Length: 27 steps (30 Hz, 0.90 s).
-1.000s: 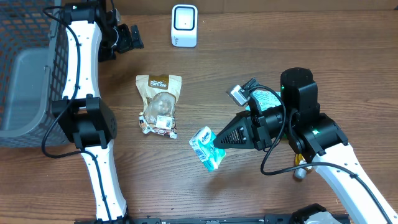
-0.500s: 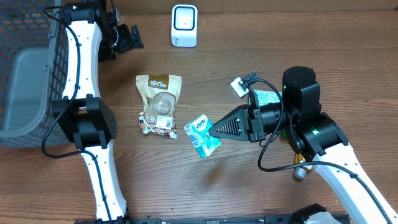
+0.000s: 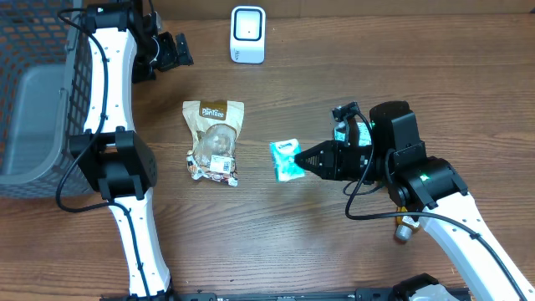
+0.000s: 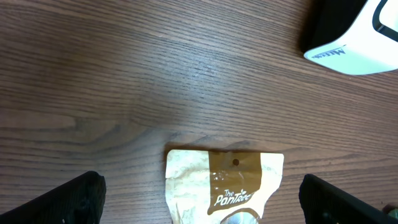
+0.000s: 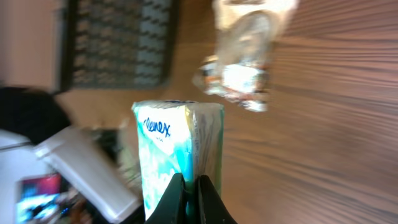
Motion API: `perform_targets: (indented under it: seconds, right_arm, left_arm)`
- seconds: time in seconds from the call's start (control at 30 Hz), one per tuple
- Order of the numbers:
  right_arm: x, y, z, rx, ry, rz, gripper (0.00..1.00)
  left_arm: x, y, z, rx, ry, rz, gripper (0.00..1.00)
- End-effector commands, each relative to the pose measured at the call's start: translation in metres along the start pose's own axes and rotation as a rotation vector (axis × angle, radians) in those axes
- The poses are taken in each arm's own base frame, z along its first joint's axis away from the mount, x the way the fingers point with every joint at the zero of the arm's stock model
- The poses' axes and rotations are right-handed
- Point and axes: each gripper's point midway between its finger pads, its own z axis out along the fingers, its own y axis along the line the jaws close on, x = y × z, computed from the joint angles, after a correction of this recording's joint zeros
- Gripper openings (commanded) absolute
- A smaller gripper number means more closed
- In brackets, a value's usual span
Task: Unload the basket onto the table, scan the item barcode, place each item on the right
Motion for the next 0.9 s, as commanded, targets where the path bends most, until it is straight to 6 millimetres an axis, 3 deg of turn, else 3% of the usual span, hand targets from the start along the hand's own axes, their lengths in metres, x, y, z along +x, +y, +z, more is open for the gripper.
perform_targets:
  seconds: [0.0,0.23,0.6,0.87]
  right_arm:
    - [-0.015,-0.023,-0.004,0.14,-0.09,-0.032,0.04]
    - [-0.016,-0.024,-0.003,0.14,-0.09,-0.059,0.04]
    - [-0.013,-0.045,0.015,0.179,-0.033,-0.008,0.04]
    - [-0.013,-0.048,0.017,0.185,-0.025,0.0,0.04]
  left_arm:
    - [-0.006,-0.009,-0.021,0.009,-0.051,0.007,1.0]
    - [-0.006,-0.009,-0.021,0.009,-0.051,0.007,1.0]
    - [-0.006,-0.009,-0.021,0.009,-0.051,0.007,1.0]
    - [-0.006,-0.009,-0.021,0.009,-0.051,0.007,1.0]
